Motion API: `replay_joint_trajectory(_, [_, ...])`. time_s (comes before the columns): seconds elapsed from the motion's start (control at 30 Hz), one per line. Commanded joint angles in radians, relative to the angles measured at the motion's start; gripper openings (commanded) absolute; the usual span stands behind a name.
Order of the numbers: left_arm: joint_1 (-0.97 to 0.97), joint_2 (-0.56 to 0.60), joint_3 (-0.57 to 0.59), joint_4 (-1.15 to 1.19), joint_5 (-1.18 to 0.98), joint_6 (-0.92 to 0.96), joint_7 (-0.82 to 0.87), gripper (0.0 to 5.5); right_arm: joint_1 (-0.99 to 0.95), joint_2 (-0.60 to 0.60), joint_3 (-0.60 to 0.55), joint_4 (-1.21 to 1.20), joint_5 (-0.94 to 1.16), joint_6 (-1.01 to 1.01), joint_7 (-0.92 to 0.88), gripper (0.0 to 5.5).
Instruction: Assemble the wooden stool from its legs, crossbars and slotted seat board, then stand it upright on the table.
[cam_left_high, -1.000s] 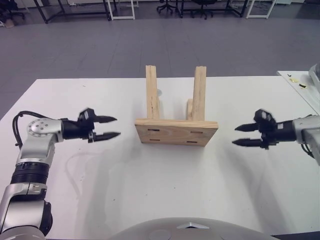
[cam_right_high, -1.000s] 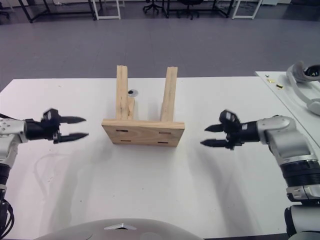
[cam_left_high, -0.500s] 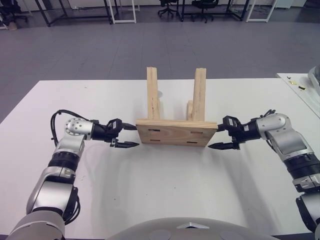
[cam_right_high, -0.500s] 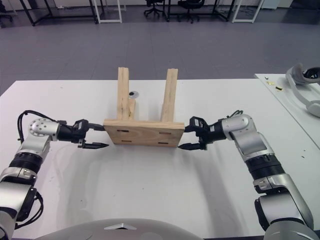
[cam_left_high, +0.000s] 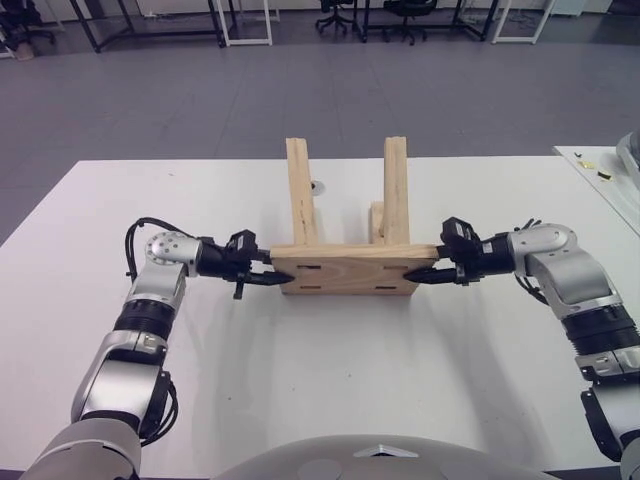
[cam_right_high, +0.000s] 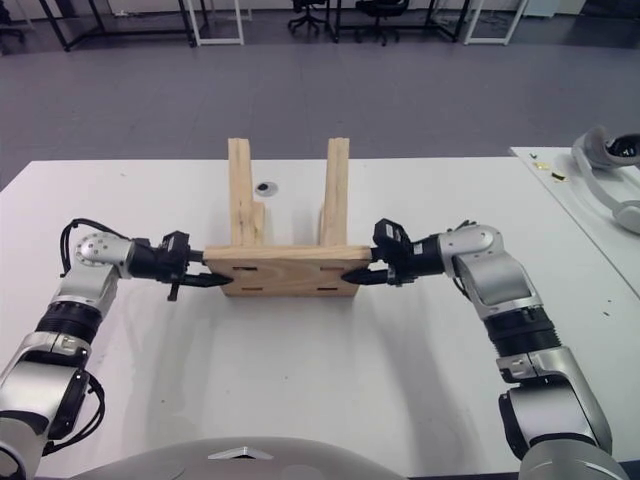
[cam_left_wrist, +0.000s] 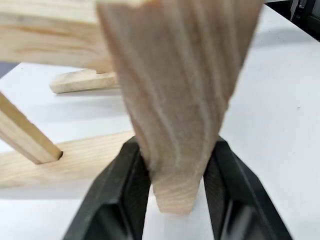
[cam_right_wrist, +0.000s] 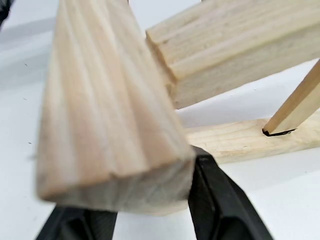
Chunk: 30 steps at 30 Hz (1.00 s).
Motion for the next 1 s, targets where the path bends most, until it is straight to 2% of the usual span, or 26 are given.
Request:
replay_joint_trajectory(0.03, [-0.157,-0.038,0.09,-0.199,-0.178,0.456,0.192,1.35,-0.167,0.062,-0.14,-0.094,0.269,0.324,-0.045,1.78])
replay_joint_trajectory(0.17, [-0.382,-0.099,0.215,-0.227,-0.251,0.753,0.412,1.44,-0.426,0.198,-0.305,0.015,0.355,0.532,-0.244,1.81])
replay_joint_trajectory(0.3, [-0.588,-0.172,0.344,-0.042,-0.235,0.885,0.653,1.45,-0.631,0.344,-0.442,0.218,0.248,0.689,-0.511,1.88])
replay_joint_trajectory(0.4, [-0.673,-0.187,0.404,0.092,-0.219,0.971,0.761,1.45,-0.706,0.373,-0.507,0.373,0.176,0.689,-0.622,1.9])
replay_joint_trajectory(0.47, [-0.74,-0.161,0.458,0.264,-0.207,1.032,0.901,1.45,-0.753,0.372,-0.558,0.518,0.147,0.684,-0.723,1.9])
replay_joint_trajectory(0.67, [-0.827,-0.123,0.496,0.542,-0.235,0.849,1.196,1.45,-0.787,0.379,-0.678,0.797,0.158,0.523,-1.025,1.9])
replay_joint_trajectory(0.77, [-0.876,-0.119,0.55,0.667,-0.331,0.898,1.355,1.45,-0.782,0.386,-0.719,0.894,0.191,0.401,-1.175,1.9])
replay_joint_trajectory(0.9, [-0.866,-0.126,0.571,0.718,-0.385,0.879,1.472,1.45,-0.849,0.395,-0.758,0.984,0.234,0.236,-1.324,1.9])
replay_joint_trajectory(1.0, [-0.86,-0.157,0.603,0.737,-0.426,0.781,1.589,1.45,-0.869,0.41,-0.758,1.031,0.245,0.131,-1.426,1.9])
